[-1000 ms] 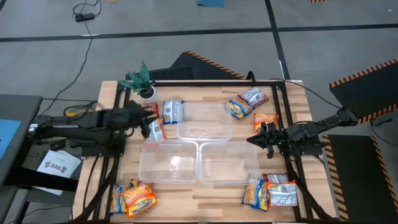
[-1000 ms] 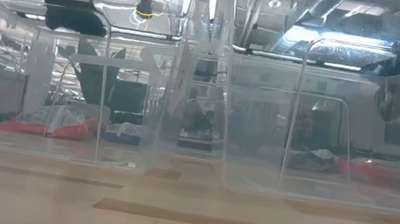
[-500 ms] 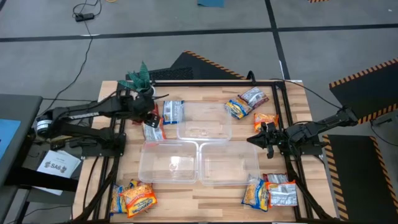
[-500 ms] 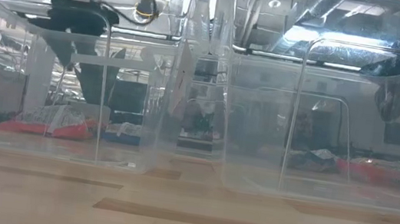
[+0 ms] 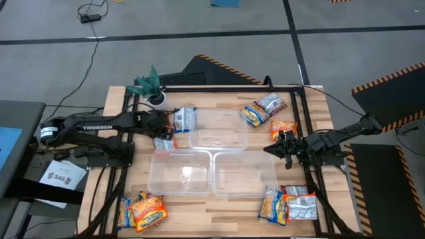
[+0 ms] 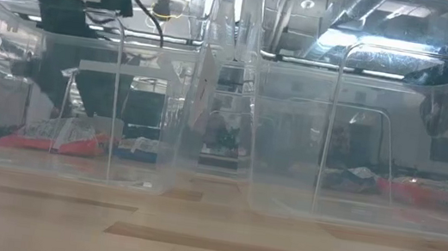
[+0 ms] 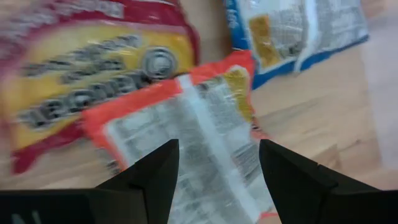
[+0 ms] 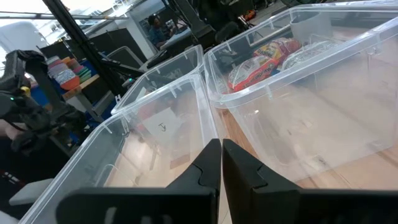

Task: Sort Maruchan noodles
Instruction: Put the orange noodle pack into the top transparent bin

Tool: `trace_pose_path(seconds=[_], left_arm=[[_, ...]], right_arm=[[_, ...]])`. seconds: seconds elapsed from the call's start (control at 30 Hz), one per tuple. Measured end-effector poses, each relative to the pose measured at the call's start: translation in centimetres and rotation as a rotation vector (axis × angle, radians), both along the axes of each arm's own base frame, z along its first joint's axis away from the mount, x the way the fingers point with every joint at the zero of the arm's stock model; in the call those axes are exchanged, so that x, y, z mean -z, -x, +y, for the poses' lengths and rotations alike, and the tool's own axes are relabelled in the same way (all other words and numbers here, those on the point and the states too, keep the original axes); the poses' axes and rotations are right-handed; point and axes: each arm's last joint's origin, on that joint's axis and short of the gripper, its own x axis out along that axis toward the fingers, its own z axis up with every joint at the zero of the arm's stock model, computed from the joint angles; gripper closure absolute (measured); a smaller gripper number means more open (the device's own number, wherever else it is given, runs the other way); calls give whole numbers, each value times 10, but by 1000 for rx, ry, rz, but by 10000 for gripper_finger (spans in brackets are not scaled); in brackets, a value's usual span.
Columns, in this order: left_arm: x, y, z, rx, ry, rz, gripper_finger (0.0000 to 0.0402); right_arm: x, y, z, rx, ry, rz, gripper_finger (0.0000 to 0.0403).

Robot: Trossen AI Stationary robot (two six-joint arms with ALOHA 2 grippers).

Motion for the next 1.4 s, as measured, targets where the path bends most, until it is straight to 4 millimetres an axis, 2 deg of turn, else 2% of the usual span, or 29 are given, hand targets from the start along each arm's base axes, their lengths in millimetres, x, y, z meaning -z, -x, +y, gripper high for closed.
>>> trace_pose_path(seconds=[0.13, 0.27, 0.57, 0.67, 0.83, 0.9, 1.07, 1.2, 1.4], left_arm=[[10, -1, -1, 10, 5, -45, 193], [20, 5, -2, 1, 1, -10, 193], [23, 7, -2, 46, -32, 24, 204], [23, 7, -2, 68, -42, 36, 245], [23, 8, -2, 103, -64, 62, 376], [22, 7, -2, 118, -65, 62, 390], [3, 0, -1, 175, -75, 59, 400], [-27, -9, -2, 226, -120, 1, 401], [-82, -9, -8, 246, -251, -30, 401]], right_arm=[[0, 0, 0, 0, 0, 0, 365], [0, 0, 0, 0, 0, 0, 365], [0, 0, 0, 0, 0, 0, 365], [0, 0, 0, 0, 0, 0, 365], [0, 0, 0, 0, 0, 0, 365], [0, 0, 0, 0, 0, 0, 365], [0, 0, 0, 0, 0, 0, 365], [0, 0, 0, 0, 0, 0, 365], [0, 0, 0, 0, 0, 0, 365]])
